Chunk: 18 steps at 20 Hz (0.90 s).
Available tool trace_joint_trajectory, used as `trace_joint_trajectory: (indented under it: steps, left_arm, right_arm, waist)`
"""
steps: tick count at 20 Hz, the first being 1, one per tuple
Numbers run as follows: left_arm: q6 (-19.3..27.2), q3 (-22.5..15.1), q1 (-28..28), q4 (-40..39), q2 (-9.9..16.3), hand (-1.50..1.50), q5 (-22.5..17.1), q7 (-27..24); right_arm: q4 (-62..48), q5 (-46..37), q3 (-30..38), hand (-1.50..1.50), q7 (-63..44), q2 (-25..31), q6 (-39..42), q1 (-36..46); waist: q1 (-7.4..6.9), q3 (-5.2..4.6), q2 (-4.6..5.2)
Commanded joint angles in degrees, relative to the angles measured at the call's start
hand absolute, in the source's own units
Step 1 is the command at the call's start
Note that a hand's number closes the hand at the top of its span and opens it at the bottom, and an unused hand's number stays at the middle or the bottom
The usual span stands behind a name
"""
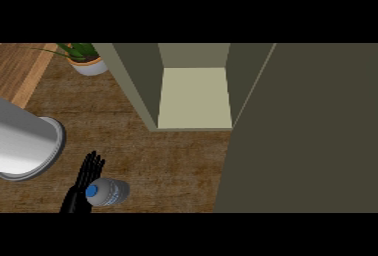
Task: Pick up the bottled water, place it into the cabinet and close the cabinet
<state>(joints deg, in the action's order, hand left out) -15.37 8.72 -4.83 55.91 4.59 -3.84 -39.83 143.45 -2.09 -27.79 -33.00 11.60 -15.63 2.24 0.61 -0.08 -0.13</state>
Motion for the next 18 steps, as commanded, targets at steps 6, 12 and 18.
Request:
trace_joint_trajectory:
  steps: [6,12,18]
  left_arm:
    - [0.62,0.01,6.33,-6.72,-2.31,-1.50,-0.47,-1.93]
    - [-3.04,0.89,8.52,-11.56,-2.52,-1.50,-2.67,-3.45]
    - [-9.51,-0.80,7.04,-10.56,-1.82,1.50,-4.31,-1.10]
  right_arm:
    - [9.80,-2.65,0.80,-1.50,-0.85,2.35,0.54,-5.86]
    - [8.98,-5.67,-3.01,-1.50,2.69,0.70,-1.18,-9.14]
    - [9.20,-0.68,2.72,-1.50,5.47,2.53,1.46,-11.90]
  waist:
    - [-0.10,0.06,0.02]
    - [0.12,0.04,-0.04]
    - [-0.17,0.09,-0.03]
